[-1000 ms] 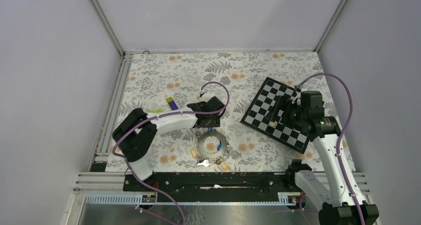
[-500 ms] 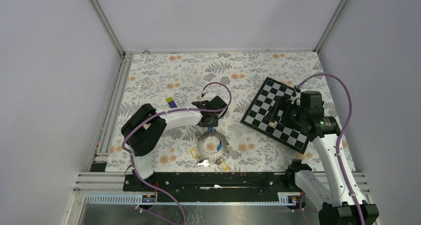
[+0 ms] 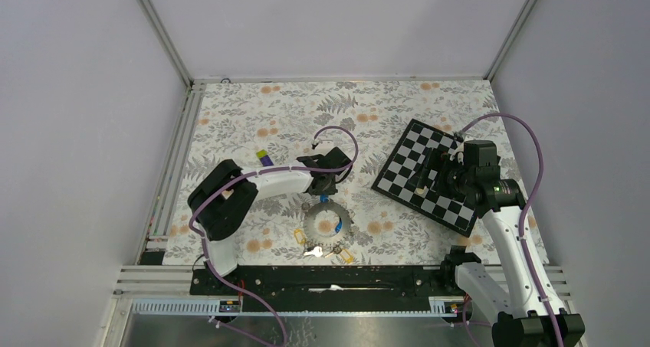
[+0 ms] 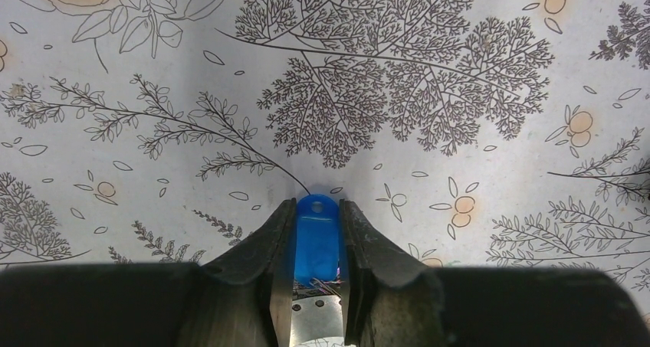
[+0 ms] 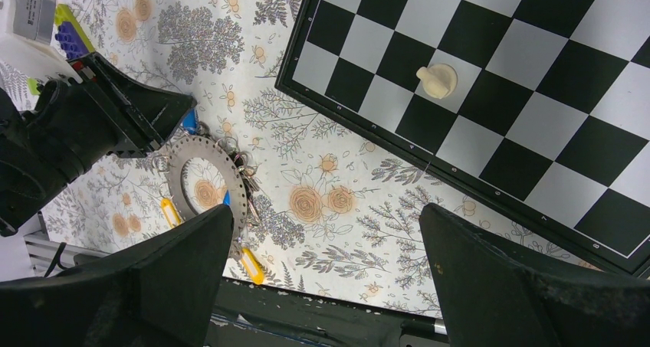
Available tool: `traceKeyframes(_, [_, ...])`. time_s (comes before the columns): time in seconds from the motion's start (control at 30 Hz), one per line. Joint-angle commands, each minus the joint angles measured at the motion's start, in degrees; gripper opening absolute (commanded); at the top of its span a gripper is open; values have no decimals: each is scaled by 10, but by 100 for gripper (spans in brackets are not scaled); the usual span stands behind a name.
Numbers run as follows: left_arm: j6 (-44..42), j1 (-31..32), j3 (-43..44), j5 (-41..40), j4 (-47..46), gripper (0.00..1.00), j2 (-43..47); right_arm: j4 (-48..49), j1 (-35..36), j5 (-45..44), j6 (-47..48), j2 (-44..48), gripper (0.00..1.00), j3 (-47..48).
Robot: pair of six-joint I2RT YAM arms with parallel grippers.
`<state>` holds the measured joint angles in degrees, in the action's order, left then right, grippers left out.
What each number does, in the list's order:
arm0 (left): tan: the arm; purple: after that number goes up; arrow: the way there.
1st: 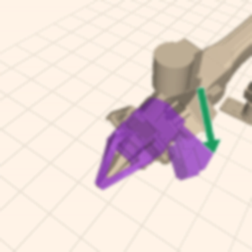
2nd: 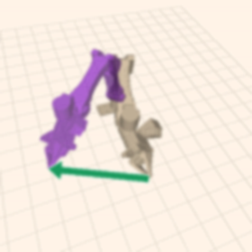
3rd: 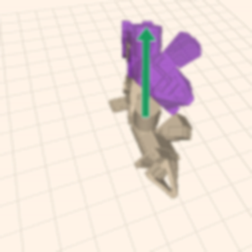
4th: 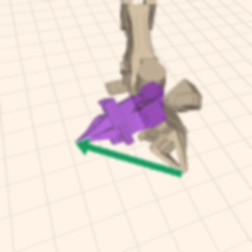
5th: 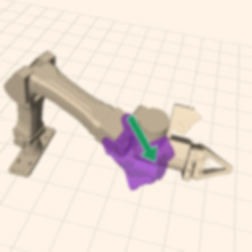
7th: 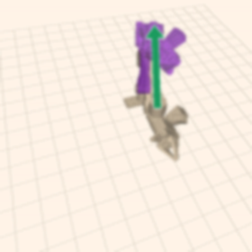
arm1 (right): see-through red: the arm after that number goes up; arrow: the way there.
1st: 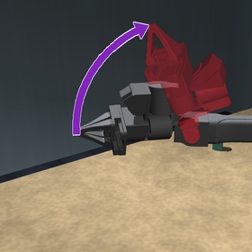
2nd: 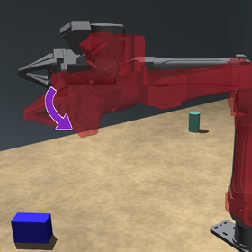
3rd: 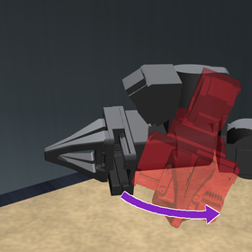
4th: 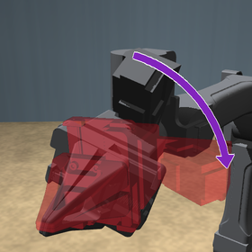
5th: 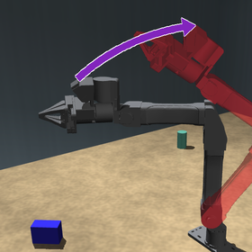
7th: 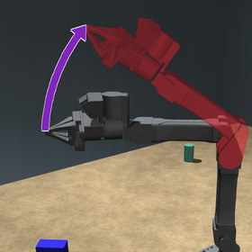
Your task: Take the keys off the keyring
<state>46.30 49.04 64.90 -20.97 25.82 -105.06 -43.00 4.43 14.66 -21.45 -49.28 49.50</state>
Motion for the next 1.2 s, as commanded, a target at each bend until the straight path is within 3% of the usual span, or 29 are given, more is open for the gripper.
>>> traceKeyframes(0.0, [-6, -4, -1, 2, -1, 2, 29, 10, -1, 10, 2, 0, 99, 2])
traceKeyframes(0.2, [-19, -5, 18, 3, 5, 3, 69, 38, -2, 64, -8, -4, 99, 8])
traceKeyframes(0.33, [-25, -4, 30, 2, 12, 3, 92, 117, 0, 149, -43, 18, 99, -24])
traceKeyframes(0.5, [-28, -4, 33, 4, 13, 4, 116, 206, 10, 165, -104, 50, 99, -77])
traceKeyframes(0.6, [-27, -4, 34, 9, 12, 4, 127, 259, 60, 134, -137, 53, 99, -112])
traceKeyframes(0.77, [-27, -5, 34, 15, 13, 4, 140, 413, 217, 26, -183, 51, 99, -184])
traceKeyframes(0.9, [-27, -5, 36, 23, 13, 4, 144, 567, 256, 0, -211, 44, 93, -254])
traceKeyframes(1.07, [-28, -4, 40, 35, 13, 4, 148, 733, 259, -15, -243, 28, 72, -327])
traceKeyframes(1.17, [-29, -4, 41, 36, 14, 4, 152, 793, 260, -11, -256, 0, 69, -344])
